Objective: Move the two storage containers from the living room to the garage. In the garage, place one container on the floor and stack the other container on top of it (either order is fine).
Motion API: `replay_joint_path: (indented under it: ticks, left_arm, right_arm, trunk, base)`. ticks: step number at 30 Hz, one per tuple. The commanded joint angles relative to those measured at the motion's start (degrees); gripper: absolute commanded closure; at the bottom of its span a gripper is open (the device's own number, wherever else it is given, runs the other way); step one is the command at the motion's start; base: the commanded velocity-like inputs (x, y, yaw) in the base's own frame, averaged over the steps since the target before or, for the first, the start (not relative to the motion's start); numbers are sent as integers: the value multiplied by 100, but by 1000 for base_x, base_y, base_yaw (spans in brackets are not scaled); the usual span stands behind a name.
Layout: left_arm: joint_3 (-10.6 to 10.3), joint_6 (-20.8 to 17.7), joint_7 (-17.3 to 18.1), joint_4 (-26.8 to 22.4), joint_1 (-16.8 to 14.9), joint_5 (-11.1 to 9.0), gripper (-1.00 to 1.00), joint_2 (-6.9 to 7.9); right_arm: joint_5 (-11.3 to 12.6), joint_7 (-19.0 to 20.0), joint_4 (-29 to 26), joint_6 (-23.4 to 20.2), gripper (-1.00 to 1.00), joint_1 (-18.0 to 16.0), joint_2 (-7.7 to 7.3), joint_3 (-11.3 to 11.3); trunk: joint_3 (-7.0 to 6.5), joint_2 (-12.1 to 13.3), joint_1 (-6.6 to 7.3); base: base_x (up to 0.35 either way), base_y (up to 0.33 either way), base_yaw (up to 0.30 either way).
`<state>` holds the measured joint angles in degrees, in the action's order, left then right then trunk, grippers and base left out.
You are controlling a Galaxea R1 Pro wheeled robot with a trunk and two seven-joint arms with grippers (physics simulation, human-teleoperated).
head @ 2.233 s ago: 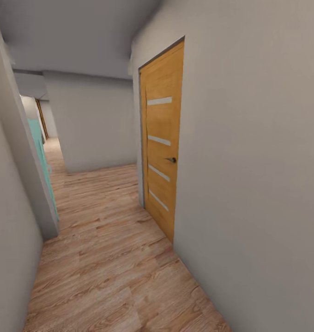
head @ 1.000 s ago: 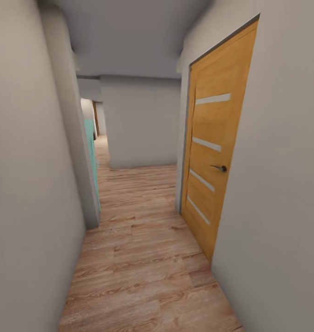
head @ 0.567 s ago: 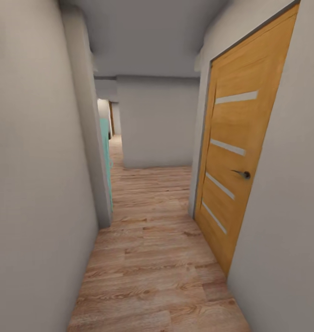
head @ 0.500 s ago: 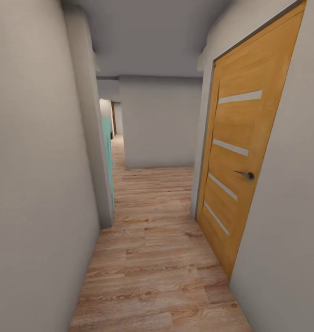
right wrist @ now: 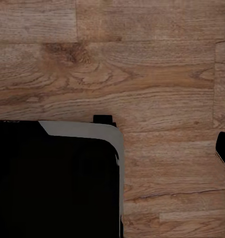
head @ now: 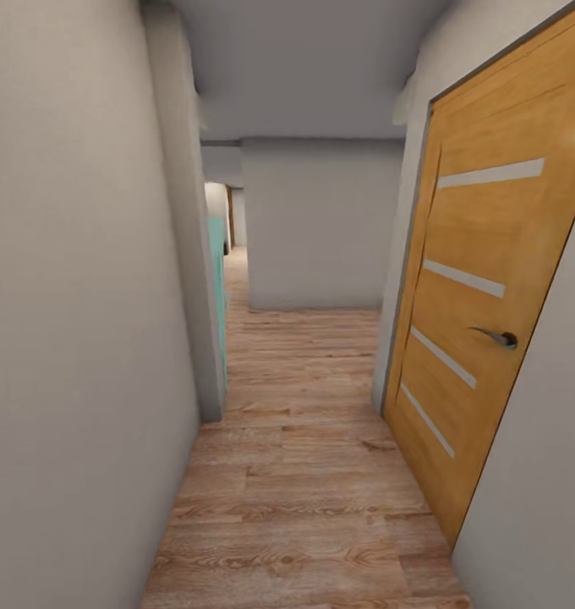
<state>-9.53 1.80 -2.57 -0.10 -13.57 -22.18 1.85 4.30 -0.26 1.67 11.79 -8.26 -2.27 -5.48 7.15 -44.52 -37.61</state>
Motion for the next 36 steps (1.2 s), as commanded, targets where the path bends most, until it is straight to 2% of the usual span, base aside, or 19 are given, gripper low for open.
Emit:
replay_joint_path:
  ticks: [1, 23, 36]
  left_arm:
    - [-49, 13, -14, 2, -5, -44, -100, -1]
    - [-49, 5, -16, 2, -5, -48, -100, -27]
    - [-48, -1, -14, 2, -6, -49, -100, -10]
  right_arm:
    - [45, -8, 18, 34, -100, -9, -3, -46]
    - [12, -96, 18, 25, -100, -9, -9, -67]
    - [-15, -88, 18, 34, -100, -9, -6, -76]
  trunk:
    - [9, -6, -4]
    - [9, -6, -4]
    - [9, -6, -4]
  base:
    - [309, 0, 21]
    - [319, -4, 2]
    - [295, -189, 0]
